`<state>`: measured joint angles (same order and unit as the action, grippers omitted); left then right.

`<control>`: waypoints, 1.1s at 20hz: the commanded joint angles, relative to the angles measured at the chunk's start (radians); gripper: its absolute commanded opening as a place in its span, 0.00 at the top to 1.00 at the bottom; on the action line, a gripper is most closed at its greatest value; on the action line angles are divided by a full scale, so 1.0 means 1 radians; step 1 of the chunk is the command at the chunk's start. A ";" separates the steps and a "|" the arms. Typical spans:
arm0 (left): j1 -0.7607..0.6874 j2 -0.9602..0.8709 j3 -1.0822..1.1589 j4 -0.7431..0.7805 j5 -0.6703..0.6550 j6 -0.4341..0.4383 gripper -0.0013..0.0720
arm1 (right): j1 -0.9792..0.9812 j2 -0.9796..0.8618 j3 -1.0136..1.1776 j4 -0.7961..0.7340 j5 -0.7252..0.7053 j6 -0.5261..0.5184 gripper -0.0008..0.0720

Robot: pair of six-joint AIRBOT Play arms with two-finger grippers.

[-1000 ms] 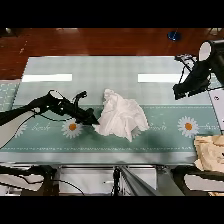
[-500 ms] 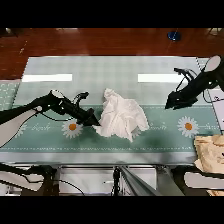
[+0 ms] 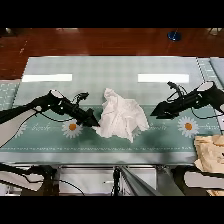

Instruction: Fold the shirts.

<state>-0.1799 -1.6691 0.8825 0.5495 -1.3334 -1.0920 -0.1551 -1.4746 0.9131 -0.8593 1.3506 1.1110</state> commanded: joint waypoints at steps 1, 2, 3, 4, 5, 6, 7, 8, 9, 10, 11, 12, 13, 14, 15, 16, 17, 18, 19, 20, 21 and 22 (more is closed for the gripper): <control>0.001 0.000 0.001 -0.001 -0.007 -0.001 0.94 | 0.064 -0.013 -0.040 0.024 -0.127 0.008 0.23; 0.001 0.000 0.001 -0.001 -0.011 -0.001 0.94 | 0.085 -0.020 -0.040 0.024 -0.146 0.020 0.23; 0.001 0.000 0.001 -0.001 -0.015 -0.001 0.94 | 0.109 -0.032 -0.040 0.020 -0.164 0.037 0.23; 0.001 0.000 0.002 -0.001 -0.019 -0.001 0.94 | 0.130 -0.045 -0.040 0.016 -0.182 0.057 0.23; 0.001 0.000 0.002 -0.001 -0.022 0.000 0.94 | 0.150 -0.058 -0.040 0.016 -0.195 0.076 0.25; 0.001 0.000 0.002 -0.001 -0.022 0.000 0.94 | 0.170 -0.071 -0.040 0.016 -0.209 0.095 0.25; 0.001 0.000 0.002 -0.001 -0.022 0.000 0.94 | 0.188 -0.080 -0.040 0.016 -0.220 0.109 0.26; 0.001 0.000 0.002 -0.001 -0.022 0.000 0.94 | 0.208 -0.086 -0.040 0.016 -0.230 0.120 0.38; 0.001 0.000 0.002 -0.001 -0.022 0.001 0.94 | 0.227 -0.087 -0.040 0.017 -0.241 0.127 0.49; 0.001 0.000 0.002 -0.001 -0.023 0.008 0.94 | 0.245 -0.087 -0.040 0.017 -0.250 0.126 0.80; 0.001 0.000 0.002 -0.001 -0.023 0.008 0.94 | 0.253 -0.085 -0.040 0.018 -0.251 0.126 0.96; 0.001 0.003 0.006 -0.001 -0.023 0.013 0.94 | 0.256 -0.079 -0.040 0.039 -0.238 0.115 0.96; 0.001 0.011 0.014 -0.001 -0.024 0.025 0.94 | 0.256 -0.063 -0.040 0.063 -0.225 0.092 0.97; 0.001 0.022 0.031 -0.001 -0.034 0.029 0.94 | 0.256 -0.029 -0.038 0.071 -0.220 0.081 0.97; 0.003 0.038 0.058 0.000 -0.049 0.029 0.94 | 0.256 0.013 -0.031 0.069 -0.216 0.077 0.97; 0.010 0.062 0.093 0.000 -0.063 0.029 0.94 | 0.256 0.069 -0.014 0.058 -0.211 0.077 0.97; 0.021 0.092 0.130 0.000 -0.066 0.025 0.94 | 0.256 0.126 0.011 0.036 -0.205 0.078 0.97; 0.039 0.132 0.176 0.000 -0.066 0.012 0.94 | 0.256 0.193 0.048 0.010 -0.198 0.085 0.97; 0.058 0.173 0.226 0.000 -0.066 -0.004 0.94 | 0.256 0.254 0.091 -0.021 -0.198 0.107 0.97; 0.080 0.222 0.286 0.000 -0.066 -0.023 0.94 | 0.256 0.316 0.147 -0.064 -0.198 0.138 0.97; 0.102 0.269 0.346 0.000 -0.066 -0.039 0.94 | 0.256 0.367 0.206 -0.098 -0.198 0.162 0.97; 0.122 0.321 0.417 0.000 -0.066 -0.053 0.94 | 0.256 0.415 0.272 -0.133 -0.195 0.187 0.97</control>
<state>-0.1062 -1.4635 1.1503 0.5491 -1.3979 -1.1030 0.0990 -1.1999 1.0538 -0.9024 1.1511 1.2350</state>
